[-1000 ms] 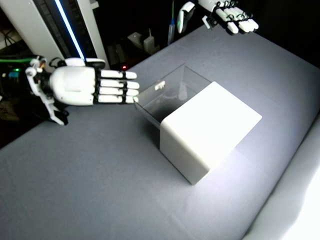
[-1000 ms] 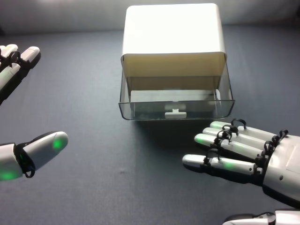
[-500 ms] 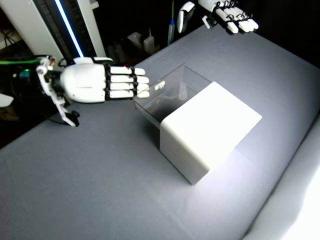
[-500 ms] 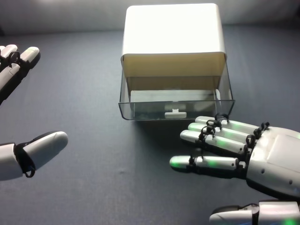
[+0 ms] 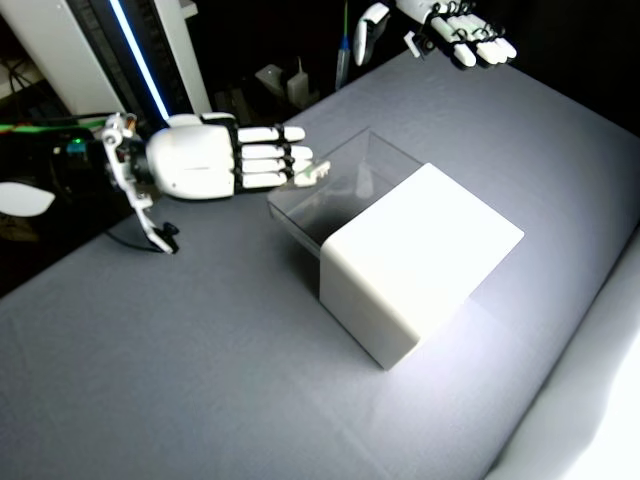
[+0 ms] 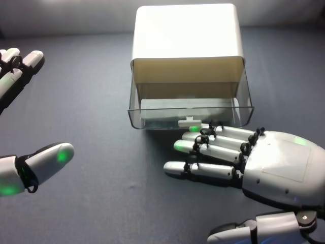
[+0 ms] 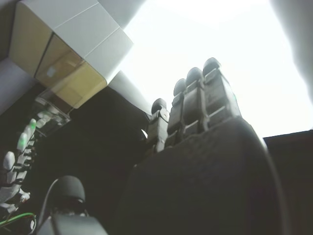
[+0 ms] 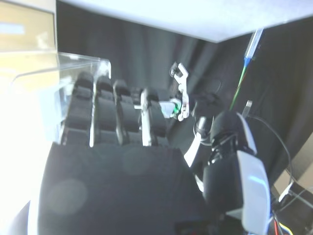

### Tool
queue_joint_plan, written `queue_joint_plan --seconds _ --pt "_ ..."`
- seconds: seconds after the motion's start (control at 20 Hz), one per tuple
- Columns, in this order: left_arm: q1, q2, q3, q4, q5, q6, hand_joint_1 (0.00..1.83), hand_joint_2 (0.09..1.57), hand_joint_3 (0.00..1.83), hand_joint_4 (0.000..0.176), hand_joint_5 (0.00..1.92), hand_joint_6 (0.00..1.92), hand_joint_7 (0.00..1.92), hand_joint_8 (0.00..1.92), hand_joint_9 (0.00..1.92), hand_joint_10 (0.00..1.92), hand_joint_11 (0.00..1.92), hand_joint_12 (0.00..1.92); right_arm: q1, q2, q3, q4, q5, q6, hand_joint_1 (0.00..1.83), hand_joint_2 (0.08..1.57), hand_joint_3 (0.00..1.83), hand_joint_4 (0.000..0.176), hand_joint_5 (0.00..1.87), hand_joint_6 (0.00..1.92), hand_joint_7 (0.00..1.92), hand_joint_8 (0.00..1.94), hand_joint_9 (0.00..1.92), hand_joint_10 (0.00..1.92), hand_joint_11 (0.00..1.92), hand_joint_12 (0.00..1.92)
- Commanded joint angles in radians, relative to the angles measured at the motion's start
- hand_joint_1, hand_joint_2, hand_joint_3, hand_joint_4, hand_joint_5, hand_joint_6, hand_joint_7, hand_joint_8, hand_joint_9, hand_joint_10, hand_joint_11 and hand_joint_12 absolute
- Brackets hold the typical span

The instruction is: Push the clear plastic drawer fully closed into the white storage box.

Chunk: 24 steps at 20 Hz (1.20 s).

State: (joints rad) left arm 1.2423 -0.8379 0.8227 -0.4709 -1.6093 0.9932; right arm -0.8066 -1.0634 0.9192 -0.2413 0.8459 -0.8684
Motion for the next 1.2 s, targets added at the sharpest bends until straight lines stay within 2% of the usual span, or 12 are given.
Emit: queue_joint_plan --seconds 0.0,0.1,0.2,0.35,0.55,0.6,0.7,0.75,0.8,0.9,1.05,1.15 --pt "-0.007 0.002 0.006 0.01 -0.123 -0.007 0.0 0.61 0.51 0.176 0.0 0.0 0.0 0.0 0.0 0.0 0.0 0.0 0.014 -0.003 0.002 0.003 0.112 -0.003 0.0 1.19 0.01 0.14 0.05 0.0 0.0 0.0 0.0 0.0 0.0 0.0" --pt "-0.007 0.002 0.007 0.009 -0.123 -0.008 0.0 0.61 0.51 0.176 0.0 0.0 0.0 0.0 0.0 0.0 0.0 0.0 0.021 -0.008 0.009 0.003 0.102 -0.008 0.0 1.21 0.02 0.119 0.04 0.0 0.0 0.0 0.0 0.0 0.0 0.0" --pt "-0.006 0.002 0.008 0.009 -0.123 -0.01 0.0 0.61 0.5 0.176 0.0 0.0 0.0 0.0 0.0 0.0 0.0 0.0 0.03 -0.013 0.014 0.004 0.088 -0.018 0.0 1.22 0.02 0.067 0.07 0.02 0.0 0.0 0.0 0.0 0.0 0.0" --pt "-0.005 0.001 0.009 0.009 -0.123 -0.01 0.0 0.61 0.5 0.176 0.0 0.0 0.0 0.0 0.0 0.0 0.0 0.0 0.037 -0.017 0.029 0.021 0.072 -0.037 0.0 1.24 0.03 0.052 0.09 0.02 0.0 0.0 0.0 0.0 0.0 0.0" --pt "-0.004 0.001 0.011 0.009 -0.123 -0.012 0.0 0.61 0.5 0.176 0.0 0.0 0.0 0.0 0.0 0.0 0.0 0.0 0.049 -0.017 0.046 0.032 0.055 -0.045 0.0 1.24 0.02 0.079 0.01 0.0 0.0 0.0 0.0 0.0 0.0 0.0" --pt "-0.004 0.001 0.012 0.009 -0.123 -0.012 0.0 0.61 0.5 0.176 0.0 0.0 0.0 0.0 0.0 0.0 0.0 0.0 0.053 -0.017 0.05 0.036 0.052 -0.048 0.0 1.24 0.02 0.061 0.05 0.02 0.0 0.0 0.0 0.0 0.0 0.0" --pt "-0.003 0.001 0.012 0.009 -0.123 -0.012 0.0 0.61 0.5 0.176 0.0 0.0 0.0 0.0 0.0 0.0 0.0 0.0 0.054 -0.017 0.057 0.048 0.047 -0.056 0.0 1.24 0.02 0.072 0.08 0.03 0.0 0.0 0.0 0.0 0.0 0.0" --pt "-0.003 0.001 0.012 0.009 -0.123 -0.013 0.0 0.61 0.5 0.176 0.0 0.0 0.0 0.0 0.0 0.0 0.0 0.0 0.054 -0.017 0.06 0.054 0.045 -0.056 0.0 1.24 0.01 0.051 0.14 0.02 0.0 0.0 0.0 0.0 0.0 0.0" --pt "-0.002 0.001 0.012 0.009 -0.123 -0.013 0.0 0.61 0.5 0.176 0.0 0.0 0.0 0.0 0.0 0.0 0.0 0.0 0.054 -0.017 0.062 0.058 0.044 -0.057 0.0 1.23 0.0 0.065 0.13 0.01 0.0 0.0 0.0 0.0 0.0 0.0" --pt "-0.001 0.001 0.012 0.009 -0.123 -0.013 0.0 0.61 0.5 0.176 0.0 0.0 0.0 0.0 0.0 0.0 0.0 0.0 0.054 -0.017 0.063 0.062 0.038 -0.065 0.0 1.22 0.0 0.052 0.08 0.0 0.0 0.0 0.0 0.0 0.0 0.0" --pt "-0.001 0.001 0.012 0.009 -0.124 -0.013 0.0 0.61 0.5 0.176 0.0 0.0 0.0 0.0 0.0 0.0 0.0 0.0 0.054 -0.017 0.062 0.064 0.037 -0.068 0.0 1.21 0.0 0.119 0.03 0.0 0.0 0.0 0.0 0.0 0.0 0.0" --pt "-0.001 0.0 0.012 0.008 -0.124 -0.013 0.0 0.61 0.5 0.176 0.0 0.0 0.0 0.0 0.0 0.0 0.0 0.0 0.054 -0.017 0.062 0.067 0.038 -0.069 0.0 1.2 0.0 0.133 0.02 0.01 0.0 0.0 0.0 0.0 0.0 0.0"
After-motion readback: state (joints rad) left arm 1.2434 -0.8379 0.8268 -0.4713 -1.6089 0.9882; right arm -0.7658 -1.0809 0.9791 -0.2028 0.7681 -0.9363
